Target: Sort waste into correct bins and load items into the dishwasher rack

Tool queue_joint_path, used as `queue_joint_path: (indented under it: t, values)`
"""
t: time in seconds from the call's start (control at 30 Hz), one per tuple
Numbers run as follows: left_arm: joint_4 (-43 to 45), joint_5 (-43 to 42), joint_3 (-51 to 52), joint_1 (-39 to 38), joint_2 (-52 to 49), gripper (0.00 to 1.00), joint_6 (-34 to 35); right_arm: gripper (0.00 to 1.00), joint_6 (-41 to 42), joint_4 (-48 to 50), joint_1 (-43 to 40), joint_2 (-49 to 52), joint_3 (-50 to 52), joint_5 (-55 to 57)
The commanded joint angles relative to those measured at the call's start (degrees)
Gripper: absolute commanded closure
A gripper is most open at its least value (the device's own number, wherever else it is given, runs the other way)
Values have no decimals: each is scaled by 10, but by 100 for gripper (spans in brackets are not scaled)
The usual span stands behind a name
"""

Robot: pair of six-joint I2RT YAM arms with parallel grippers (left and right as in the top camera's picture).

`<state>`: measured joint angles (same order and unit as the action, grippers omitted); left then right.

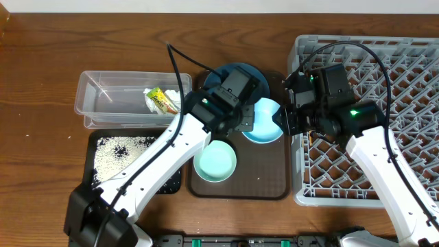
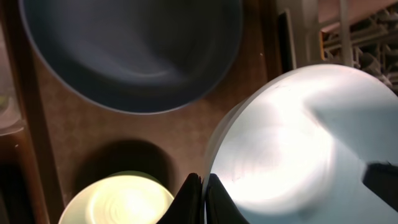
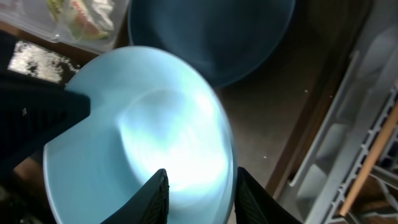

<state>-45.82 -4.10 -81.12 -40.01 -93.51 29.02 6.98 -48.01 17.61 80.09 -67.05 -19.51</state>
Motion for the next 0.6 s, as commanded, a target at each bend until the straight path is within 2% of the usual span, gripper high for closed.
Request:
queue_joint_path:
  t: [0.0, 0.23, 0.43, 0.57]
  values:
    - [15, -4, -5, -14, -1, 94, -24, 68, -2, 0, 7, 0, -3, 12]
    - [31, -4, -5, -16, -1, 94, -24, 71, -2, -10, 8, 0, -3, 44]
    - [31, -4, -5, -16, -1, 94, -24, 89, -2, -13, 8, 0, -3, 65]
    - [31, -5, -5, -16, -1, 94, -24, 96, -2, -8, 8, 0, -3, 73]
